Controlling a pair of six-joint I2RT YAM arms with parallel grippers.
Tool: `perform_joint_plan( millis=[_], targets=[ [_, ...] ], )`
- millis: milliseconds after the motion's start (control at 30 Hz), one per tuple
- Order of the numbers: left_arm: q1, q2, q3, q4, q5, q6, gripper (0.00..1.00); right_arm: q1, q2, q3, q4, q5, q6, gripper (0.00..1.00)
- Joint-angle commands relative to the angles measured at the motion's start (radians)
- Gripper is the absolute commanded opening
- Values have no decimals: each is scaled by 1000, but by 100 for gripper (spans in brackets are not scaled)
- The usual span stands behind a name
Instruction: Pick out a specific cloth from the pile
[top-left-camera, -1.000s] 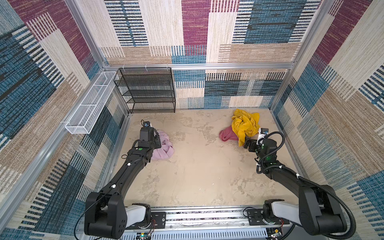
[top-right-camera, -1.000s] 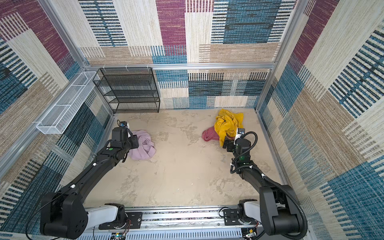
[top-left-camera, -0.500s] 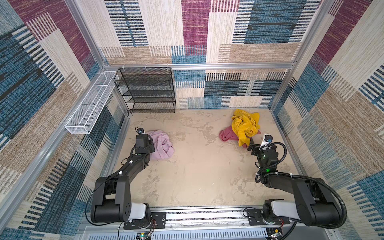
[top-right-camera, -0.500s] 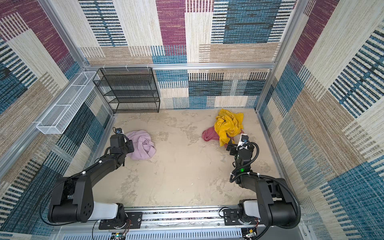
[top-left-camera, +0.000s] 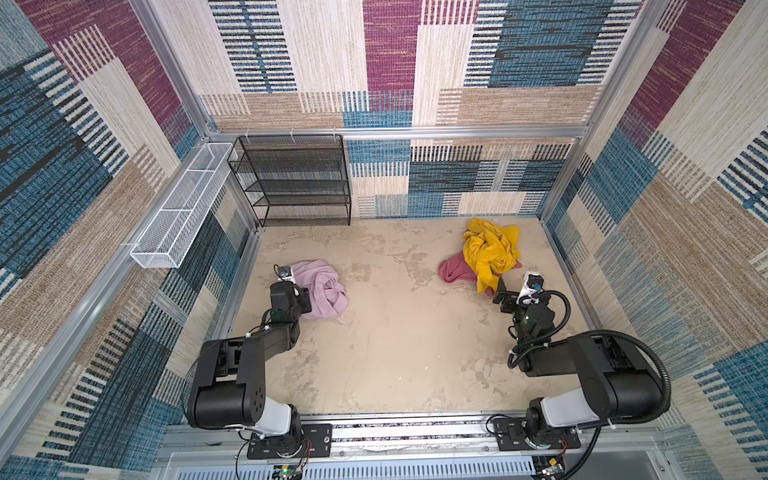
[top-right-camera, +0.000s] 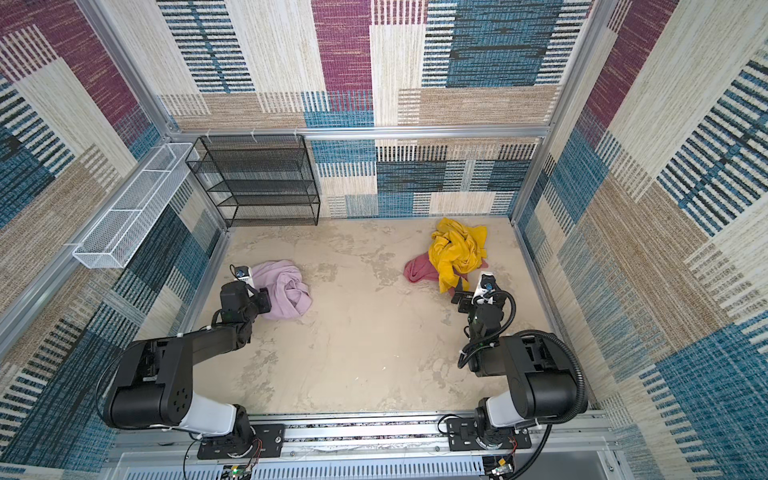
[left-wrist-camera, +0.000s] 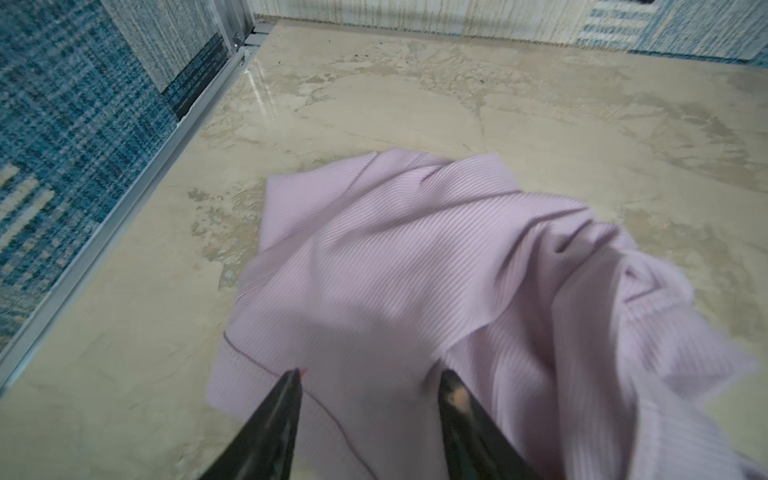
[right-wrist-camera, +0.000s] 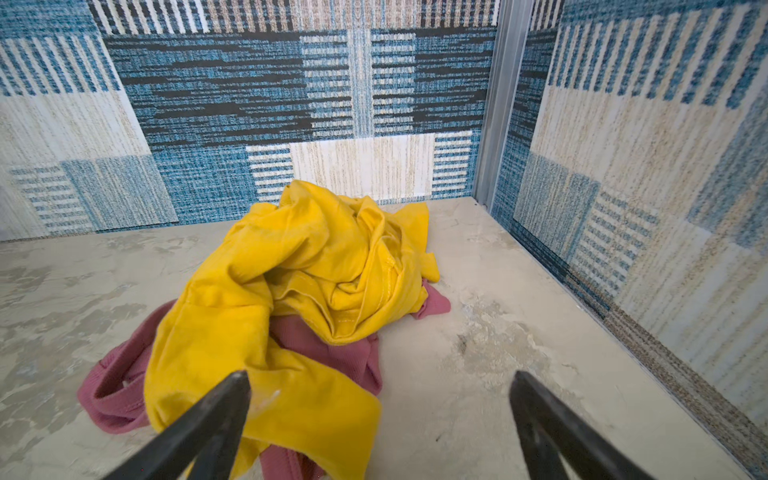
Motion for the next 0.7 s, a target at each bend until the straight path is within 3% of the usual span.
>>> perform_joint_plan(
  millis=[0, 33, 133, 667],
  targets=[
    [0, 12, -26, 146, 70, 37, 56, -1, 63, -4, 149, -52, -22, 100],
    [0, 21, -48, 192, 81, 40, 57, -3, 33, 12, 63, -56, -16, 100],
    [0, 34, -79, 256, 92, 42, 59, -5, 39, 16, 63, -68, -20, 100],
    [0, 37, -81, 262, 90, 42, 63, -6, 42, 15, 73, -70, -22, 100]
  ],
)
